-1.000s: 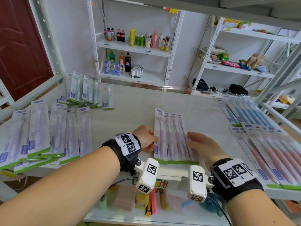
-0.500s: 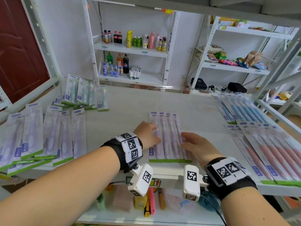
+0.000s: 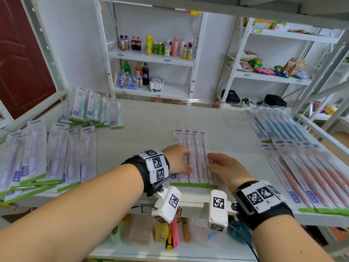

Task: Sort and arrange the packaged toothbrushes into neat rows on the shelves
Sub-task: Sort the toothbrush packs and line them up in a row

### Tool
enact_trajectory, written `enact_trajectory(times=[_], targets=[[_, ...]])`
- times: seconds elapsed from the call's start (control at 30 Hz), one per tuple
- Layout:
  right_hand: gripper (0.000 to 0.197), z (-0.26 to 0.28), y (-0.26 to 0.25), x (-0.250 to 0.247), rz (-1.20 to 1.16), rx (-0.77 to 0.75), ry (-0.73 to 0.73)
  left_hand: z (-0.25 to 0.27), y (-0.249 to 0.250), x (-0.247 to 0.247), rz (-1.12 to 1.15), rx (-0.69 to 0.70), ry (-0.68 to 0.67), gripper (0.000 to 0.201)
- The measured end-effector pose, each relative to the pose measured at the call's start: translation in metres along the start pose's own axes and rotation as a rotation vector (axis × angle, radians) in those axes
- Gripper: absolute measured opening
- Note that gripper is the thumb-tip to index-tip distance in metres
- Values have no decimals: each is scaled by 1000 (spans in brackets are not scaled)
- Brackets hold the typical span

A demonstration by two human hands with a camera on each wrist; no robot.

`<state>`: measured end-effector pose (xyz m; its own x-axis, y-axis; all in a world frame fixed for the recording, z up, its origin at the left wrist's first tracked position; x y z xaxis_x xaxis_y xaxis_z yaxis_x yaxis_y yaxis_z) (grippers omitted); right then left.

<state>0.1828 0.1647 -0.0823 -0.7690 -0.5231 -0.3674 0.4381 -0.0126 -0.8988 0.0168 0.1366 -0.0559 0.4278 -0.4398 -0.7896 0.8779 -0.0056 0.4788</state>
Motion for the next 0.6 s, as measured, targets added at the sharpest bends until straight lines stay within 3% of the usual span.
enact_trajectory(times=[0.4, 0.6], targets=[[38, 1, -6, -10, -88, 7, 97, 21, -19, -15, 139, 1, 132, 58], [36, -6, -55, 15, -35, -115, 123, 64, -64, -46, 281, -47, 316, 43]])
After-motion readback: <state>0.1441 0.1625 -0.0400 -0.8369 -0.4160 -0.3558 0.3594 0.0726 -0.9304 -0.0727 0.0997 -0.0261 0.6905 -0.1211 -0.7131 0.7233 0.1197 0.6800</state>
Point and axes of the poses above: each hand's wrist, its own z-axis away from the middle knuckle, its own x-axis out of the palm, y = z × x, the point moved 8 cm from there along -z, towards the middle knuckle, and after that the axes turned 14 degrees about -y, right-handed, at the moved point
